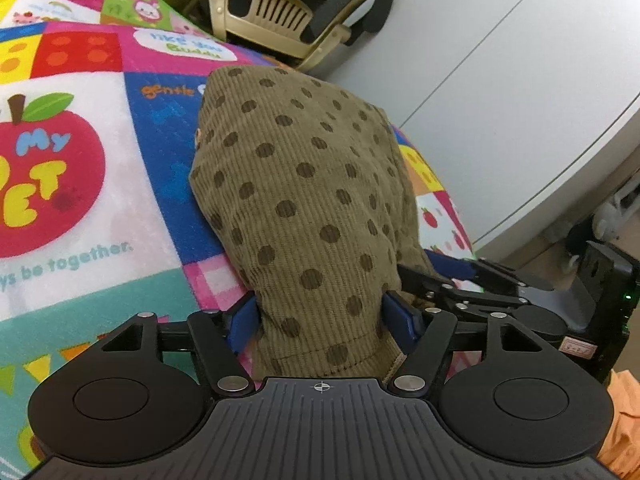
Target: Fold clothes
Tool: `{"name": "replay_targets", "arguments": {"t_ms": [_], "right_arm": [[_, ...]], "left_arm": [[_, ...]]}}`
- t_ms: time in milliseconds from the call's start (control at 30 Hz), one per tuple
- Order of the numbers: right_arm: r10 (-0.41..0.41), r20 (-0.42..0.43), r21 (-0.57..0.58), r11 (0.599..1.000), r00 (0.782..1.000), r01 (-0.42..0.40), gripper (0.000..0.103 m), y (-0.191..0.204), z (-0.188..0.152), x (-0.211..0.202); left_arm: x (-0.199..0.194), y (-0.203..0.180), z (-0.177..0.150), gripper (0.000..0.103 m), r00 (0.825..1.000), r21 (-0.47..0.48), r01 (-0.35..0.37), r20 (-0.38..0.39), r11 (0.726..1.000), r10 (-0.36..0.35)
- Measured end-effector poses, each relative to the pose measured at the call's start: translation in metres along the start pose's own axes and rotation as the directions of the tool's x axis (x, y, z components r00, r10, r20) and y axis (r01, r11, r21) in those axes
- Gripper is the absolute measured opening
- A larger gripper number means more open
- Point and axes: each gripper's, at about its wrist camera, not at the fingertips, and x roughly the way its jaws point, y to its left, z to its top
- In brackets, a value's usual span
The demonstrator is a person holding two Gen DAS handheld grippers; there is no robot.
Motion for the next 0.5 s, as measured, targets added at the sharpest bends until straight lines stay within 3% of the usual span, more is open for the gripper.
{"name": "replay_targets", "arguments": {"t_ms": [133,300,400,500], "right_arm": [[0.047,0.0,-0.096,0.994,0.999,-0.047,0.058,0.047,0.02,0.035],[0.122,0.003,-0.206,0.971,0.992,-0.119,0.057,0.11,0.051,0.089],[0.141,-0.006,-0.216,0.966,0.99,-0.139,0.058,0.122,0.065,0.112],[0.116,-0.022,-0.222,0.968,0.993,-0.118,0.06,0.112,0.067,0.11]], "left_arm": [[-0.016,0.016,0.009,0.067,0.999,-0.006,-0.016,0.041,1.0,0.016],[-0.053,0.062,0.024,0.065,0.983,-0.048,-0.127,0.125,0.991,0.133],[-0.071,0.093,0.033,0.065,0.966,-0.083,-0.19,0.162,0.978,0.201],[-0.081,0.106,0.04,0.065,0.96,-0.078,-0.221,0.155,0.972,0.231]]}}
